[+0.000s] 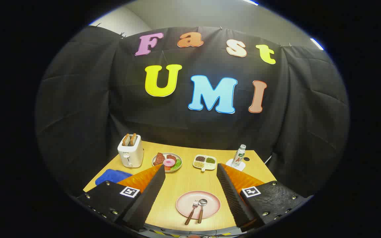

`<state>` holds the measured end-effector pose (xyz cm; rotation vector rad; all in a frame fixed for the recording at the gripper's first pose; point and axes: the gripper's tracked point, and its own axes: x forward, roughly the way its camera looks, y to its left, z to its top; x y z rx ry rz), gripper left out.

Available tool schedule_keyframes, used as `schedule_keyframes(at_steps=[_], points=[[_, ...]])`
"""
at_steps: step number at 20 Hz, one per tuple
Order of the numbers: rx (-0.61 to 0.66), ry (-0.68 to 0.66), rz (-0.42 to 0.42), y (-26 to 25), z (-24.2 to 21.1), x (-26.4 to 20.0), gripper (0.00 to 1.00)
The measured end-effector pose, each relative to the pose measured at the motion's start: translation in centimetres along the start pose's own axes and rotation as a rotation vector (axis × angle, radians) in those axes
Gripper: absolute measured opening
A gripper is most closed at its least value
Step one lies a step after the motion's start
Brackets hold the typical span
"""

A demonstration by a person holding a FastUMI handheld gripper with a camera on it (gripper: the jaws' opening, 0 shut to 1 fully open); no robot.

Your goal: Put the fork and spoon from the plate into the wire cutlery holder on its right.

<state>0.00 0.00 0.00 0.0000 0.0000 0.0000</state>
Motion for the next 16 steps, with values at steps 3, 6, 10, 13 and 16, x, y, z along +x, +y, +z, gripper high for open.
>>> schedule_keyframes(at_steps=[3, 6, 10, 13, 16], points=[[0.005, 0.002, -0.002, -0.2, -0.1, 0.3, 0.97], [0.009, 0.002, -0.006, -0.4, 0.1, 0.6, 0.97], [0.013, 0.016, -0.012, -0.7, -0.4, 0.9, 0.97], [0.022, 0.045, -0.019, -0.9, -1.4, 1.3, 0.97], [0.038, 0.069, -0.024, -1.1, -2.2, 1.5, 0.97]])
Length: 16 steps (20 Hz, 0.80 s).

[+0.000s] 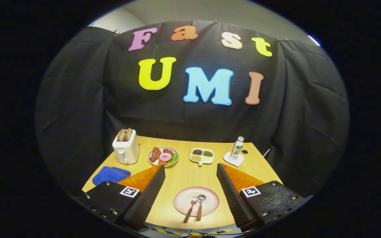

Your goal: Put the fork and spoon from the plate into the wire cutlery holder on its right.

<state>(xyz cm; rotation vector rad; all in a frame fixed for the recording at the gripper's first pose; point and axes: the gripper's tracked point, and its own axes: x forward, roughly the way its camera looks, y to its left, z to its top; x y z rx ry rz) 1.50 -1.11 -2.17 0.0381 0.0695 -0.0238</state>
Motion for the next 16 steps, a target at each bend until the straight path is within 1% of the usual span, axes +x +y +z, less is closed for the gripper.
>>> schedule_keyframes(at_steps=[8, 16], points=[[0.035, 0.081, -0.020, -0.9, -2.1, 1.1, 0.97], [0.079, 0.192, -0.081, -3.0, -5.7, 2.9, 0.97]])
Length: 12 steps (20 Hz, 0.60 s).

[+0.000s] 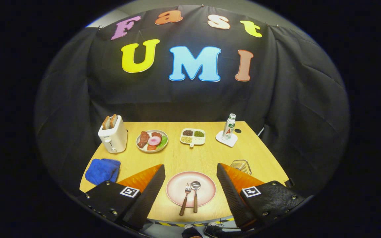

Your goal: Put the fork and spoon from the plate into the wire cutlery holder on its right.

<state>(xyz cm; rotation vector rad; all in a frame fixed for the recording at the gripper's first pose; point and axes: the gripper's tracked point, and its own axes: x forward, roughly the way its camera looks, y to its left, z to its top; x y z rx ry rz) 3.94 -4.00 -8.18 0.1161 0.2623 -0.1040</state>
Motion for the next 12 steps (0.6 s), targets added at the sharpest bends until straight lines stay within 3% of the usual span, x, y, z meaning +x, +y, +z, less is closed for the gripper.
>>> schedule_keyframes(at_steps=[8, 12], points=[[-0.062, 0.274, -0.104, -2.7, -6.9, 4.0, 0.97], [-0.102, 0.428, -0.114, -3.5, -10.7, 6.3, 0.97]])
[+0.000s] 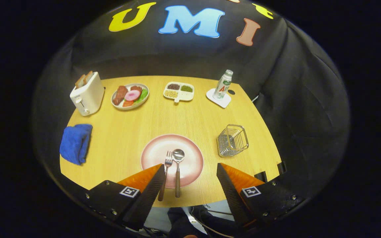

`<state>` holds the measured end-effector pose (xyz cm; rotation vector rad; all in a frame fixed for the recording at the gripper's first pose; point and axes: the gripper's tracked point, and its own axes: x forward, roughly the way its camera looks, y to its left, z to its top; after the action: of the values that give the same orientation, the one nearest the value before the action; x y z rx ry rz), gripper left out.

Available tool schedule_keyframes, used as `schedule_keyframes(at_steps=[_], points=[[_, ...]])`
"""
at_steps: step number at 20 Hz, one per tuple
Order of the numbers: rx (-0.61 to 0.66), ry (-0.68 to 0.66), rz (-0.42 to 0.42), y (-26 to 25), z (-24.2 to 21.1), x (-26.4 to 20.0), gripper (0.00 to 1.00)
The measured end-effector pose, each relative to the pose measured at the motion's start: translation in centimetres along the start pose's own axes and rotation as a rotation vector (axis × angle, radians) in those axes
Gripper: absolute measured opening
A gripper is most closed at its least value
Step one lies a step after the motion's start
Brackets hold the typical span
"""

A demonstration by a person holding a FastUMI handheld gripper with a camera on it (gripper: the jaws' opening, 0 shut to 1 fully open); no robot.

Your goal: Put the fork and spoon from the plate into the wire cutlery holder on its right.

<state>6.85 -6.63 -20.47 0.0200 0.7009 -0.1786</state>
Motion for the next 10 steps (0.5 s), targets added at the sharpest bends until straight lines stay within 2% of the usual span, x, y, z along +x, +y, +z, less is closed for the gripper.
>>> schedule_keyframes(at_steps=[6, 10], points=[[-0.017, 0.218, -0.007, 0.3, -3.9, 5.2, 0.96], [-0.078, 0.321, -0.016, 0.7, -5.5, 7.8, 0.96]])
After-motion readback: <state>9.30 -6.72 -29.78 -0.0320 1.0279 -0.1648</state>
